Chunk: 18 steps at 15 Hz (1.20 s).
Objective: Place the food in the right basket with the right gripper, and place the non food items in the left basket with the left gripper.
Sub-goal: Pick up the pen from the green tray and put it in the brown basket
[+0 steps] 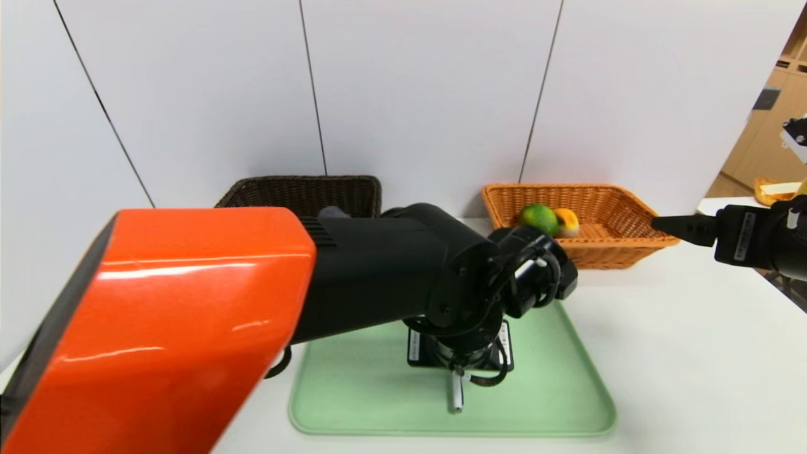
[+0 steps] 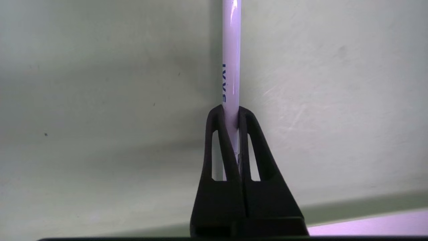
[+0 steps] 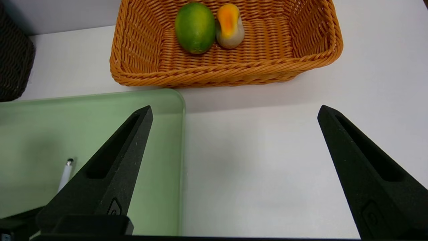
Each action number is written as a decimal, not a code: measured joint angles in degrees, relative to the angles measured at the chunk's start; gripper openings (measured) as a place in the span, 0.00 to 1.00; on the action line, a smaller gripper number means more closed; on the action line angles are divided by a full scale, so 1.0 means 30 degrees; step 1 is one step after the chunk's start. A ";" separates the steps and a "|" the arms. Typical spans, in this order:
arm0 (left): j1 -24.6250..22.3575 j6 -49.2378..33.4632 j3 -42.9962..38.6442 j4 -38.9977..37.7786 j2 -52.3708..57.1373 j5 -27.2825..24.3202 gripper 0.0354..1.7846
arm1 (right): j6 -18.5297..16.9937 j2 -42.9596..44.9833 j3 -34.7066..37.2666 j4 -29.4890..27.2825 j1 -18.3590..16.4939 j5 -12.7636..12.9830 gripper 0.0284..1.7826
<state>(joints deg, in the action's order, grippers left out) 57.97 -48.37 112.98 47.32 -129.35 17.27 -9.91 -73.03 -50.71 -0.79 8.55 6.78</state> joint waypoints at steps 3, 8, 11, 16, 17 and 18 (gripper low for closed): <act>-0.0508 0.0248 0.0037 -0.1296 0.1634 -0.0016 0.01 | 0.0008 0.0248 0.0158 0.0000 0.0024 -0.0008 0.95; -0.4019 0.0240 0.0045 -0.4880 0.4872 -0.0081 0.01 | 0.0345 0.0386 0.0110 0.0008 0.0171 -0.0012 0.95; -0.7363 0.0358 0.0037 -0.5311 0.6047 -0.0053 0.01 | 0.0394 0.0382 0.0065 0.0008 0.0467 0.0024 0.95; -1.1890 0.0605 -0.0154 -0.5368 0.5929 -0.0065 0.01 | 0.0386 0.0349 0.0037 -0.0008 0.1093 0.0065 0.95; -1.2560 0.0471 -0.0154 -0.5429 0.5640 -0.0081 0.01 | 0.0374 0.0358 0.0037 -0.0020 0.1130 0.0073 0.95; -1.3141 0.0248 -0.0158 -0.5449 0.5327 -0.0089 0.01 | 0.0358 0.0374 0.0073 -0.0028 0.1130 0.0073 0.95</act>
<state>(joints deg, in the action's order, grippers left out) 18.54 -47.63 112.51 30.98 -113.37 17.01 -8.84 -71.91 -50.49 -0.88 11.93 7.00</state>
